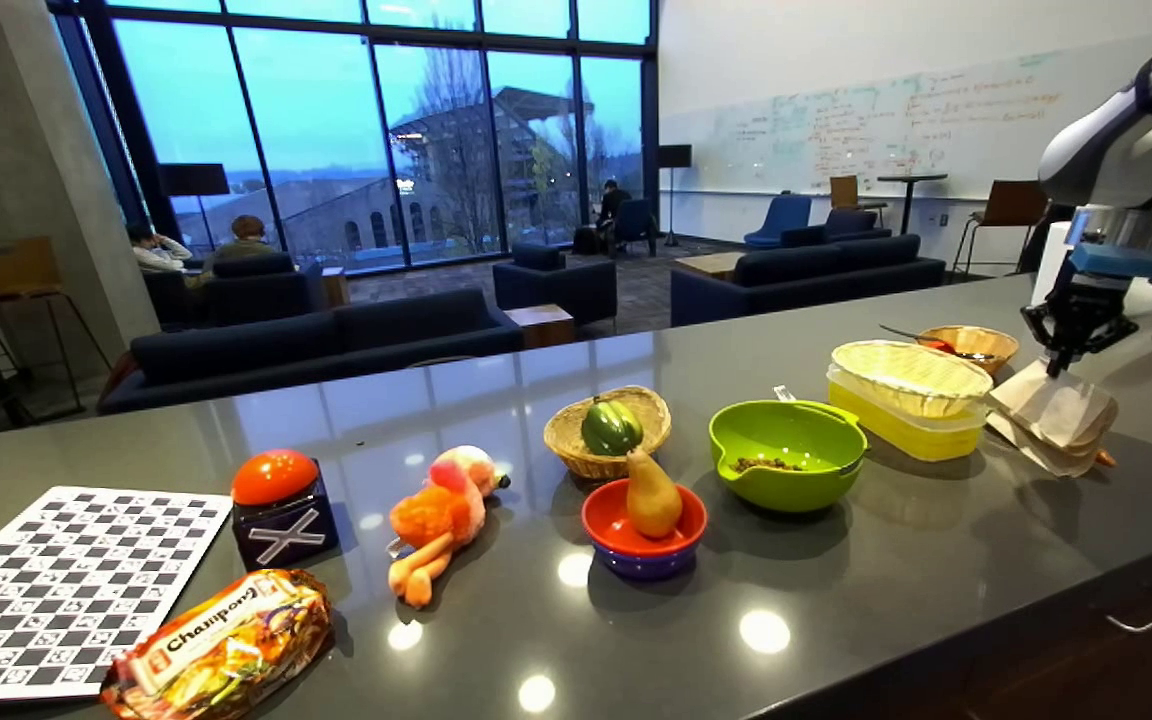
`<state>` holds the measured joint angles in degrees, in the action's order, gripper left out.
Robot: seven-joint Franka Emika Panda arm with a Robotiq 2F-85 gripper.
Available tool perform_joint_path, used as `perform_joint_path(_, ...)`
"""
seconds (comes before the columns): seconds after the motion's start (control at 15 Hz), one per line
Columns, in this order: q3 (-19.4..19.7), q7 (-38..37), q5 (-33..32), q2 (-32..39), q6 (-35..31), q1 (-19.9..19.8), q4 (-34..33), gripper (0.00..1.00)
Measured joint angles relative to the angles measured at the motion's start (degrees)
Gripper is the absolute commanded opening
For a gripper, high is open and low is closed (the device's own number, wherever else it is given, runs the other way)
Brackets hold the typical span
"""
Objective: Use the brown paper to clean the carrot
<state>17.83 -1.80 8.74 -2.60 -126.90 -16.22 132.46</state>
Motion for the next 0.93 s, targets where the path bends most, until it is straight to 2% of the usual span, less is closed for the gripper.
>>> perform_joint_path(0.6, -1.2, 0.3, 0.9, 9.4, -1.8, 0.2, -3.6, 0.00)
perform_joint_path(0.93, -1.8, 0.4, 1.1, 12.1, -2.2, 0.2, -5.3, 0.00)
